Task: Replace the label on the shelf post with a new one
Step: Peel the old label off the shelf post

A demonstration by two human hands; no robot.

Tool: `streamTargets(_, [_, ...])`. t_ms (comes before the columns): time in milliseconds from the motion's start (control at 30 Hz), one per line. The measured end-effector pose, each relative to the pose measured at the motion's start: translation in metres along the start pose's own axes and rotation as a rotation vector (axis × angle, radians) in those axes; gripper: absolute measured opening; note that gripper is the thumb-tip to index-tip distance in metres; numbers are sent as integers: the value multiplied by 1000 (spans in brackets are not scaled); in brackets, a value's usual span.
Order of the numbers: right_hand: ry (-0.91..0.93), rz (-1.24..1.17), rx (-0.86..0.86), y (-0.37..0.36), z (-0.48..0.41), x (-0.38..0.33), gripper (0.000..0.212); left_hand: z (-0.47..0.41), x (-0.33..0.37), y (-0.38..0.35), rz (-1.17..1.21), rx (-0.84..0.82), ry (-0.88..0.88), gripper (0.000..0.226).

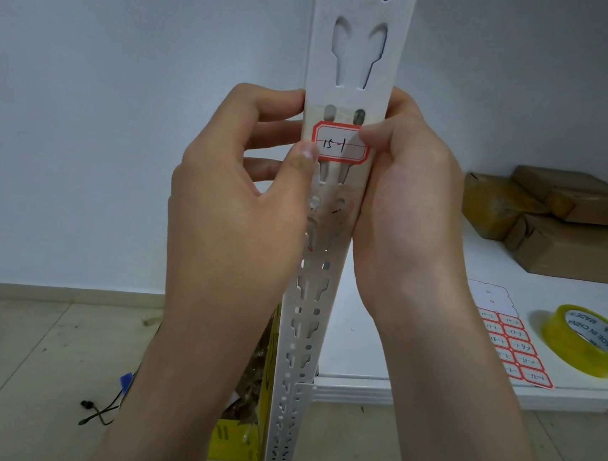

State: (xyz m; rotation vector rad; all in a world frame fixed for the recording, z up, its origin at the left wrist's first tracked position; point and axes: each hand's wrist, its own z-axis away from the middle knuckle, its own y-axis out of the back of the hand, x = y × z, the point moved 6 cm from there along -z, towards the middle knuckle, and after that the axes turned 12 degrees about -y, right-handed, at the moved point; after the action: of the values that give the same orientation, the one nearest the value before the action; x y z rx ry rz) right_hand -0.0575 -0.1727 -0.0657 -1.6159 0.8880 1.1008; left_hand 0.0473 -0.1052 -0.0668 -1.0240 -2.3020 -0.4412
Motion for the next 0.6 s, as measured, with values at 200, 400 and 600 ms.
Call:
streamTargets(200, [-17, 159, 45, 4, 1, -10, 40, 0, 0, 1, 4, -6, -1, 23])
streamTargets(400, [-46, 200, 26, 7, 5, -12, 46, 0, 0, 1, 9, -11, 8, 24])
streamTargets(600, [-72, 185, 50, 6, 4, -10, 38, 0, -2, 1, 29, -7, 12, 24])
